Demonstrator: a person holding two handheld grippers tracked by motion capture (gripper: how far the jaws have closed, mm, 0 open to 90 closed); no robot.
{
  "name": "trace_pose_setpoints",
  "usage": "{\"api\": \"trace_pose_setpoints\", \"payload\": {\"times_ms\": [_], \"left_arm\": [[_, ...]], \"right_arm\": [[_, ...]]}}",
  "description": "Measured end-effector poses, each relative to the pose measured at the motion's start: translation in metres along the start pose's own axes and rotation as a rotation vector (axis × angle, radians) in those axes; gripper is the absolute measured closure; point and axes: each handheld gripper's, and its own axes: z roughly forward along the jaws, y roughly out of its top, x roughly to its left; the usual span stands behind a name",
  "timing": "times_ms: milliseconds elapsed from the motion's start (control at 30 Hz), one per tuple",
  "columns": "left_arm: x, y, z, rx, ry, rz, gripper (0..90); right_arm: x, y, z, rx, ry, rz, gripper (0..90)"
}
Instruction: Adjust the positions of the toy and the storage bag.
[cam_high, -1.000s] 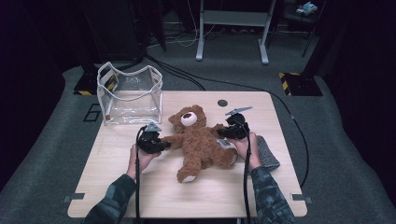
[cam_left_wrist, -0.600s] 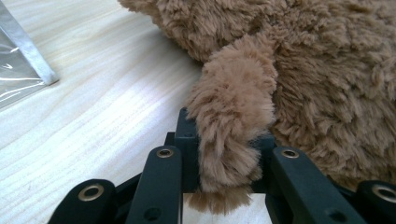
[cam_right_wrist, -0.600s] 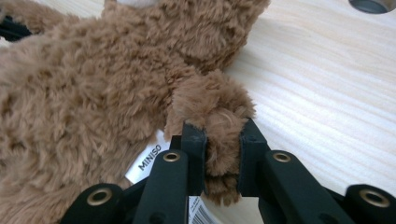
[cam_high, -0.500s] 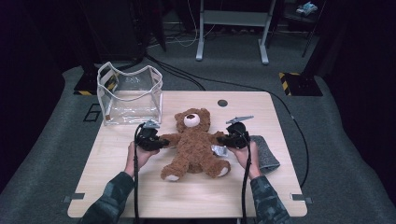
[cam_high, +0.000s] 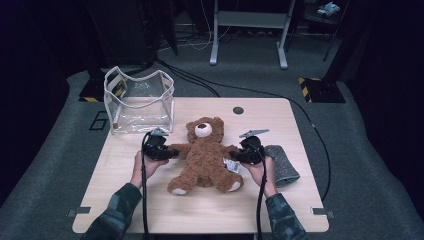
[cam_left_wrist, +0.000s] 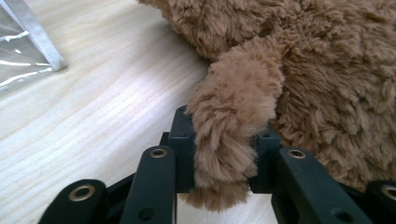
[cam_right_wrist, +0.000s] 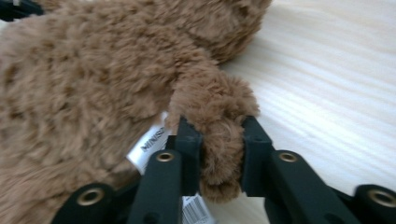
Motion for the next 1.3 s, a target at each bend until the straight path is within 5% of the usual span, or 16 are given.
{"api": "trace_pose_setpoints", "payload": {"times_ms": [267,533,767,967,1300], "left_arm": [[-0.006,0.006,-0.008,-0.005,0.019,-0.028,30.6],[-0.015,0.021,-0.024,-0.039,0.050,-0.069,13.2],[-0.035,0.044,-0.022,-0.029,0.076,-0.059,0.0],[-0.050,0.063,-0.009,-0.039,0.035,-0.119,0.0],[-0.065,0.084,0.026,0.013,0.039,-0.170,0.0]], "right_arm": [[-0.007,0.002,-0.013,-0.041,-0.084,0.006,25.6],[-0.019,-0.015,-0.047,-0.069,-0.184,0.017,1.6],[-0.039,-0.058,-0.076,-0.100,-0.280,0.092,0.0],[-0.055,-0.091,-0.092,-0.131,-0.349,0.171,0.0],[-0.068,-0.130,-0.093,-0.143,-0.381,0.224,0.0]]}}
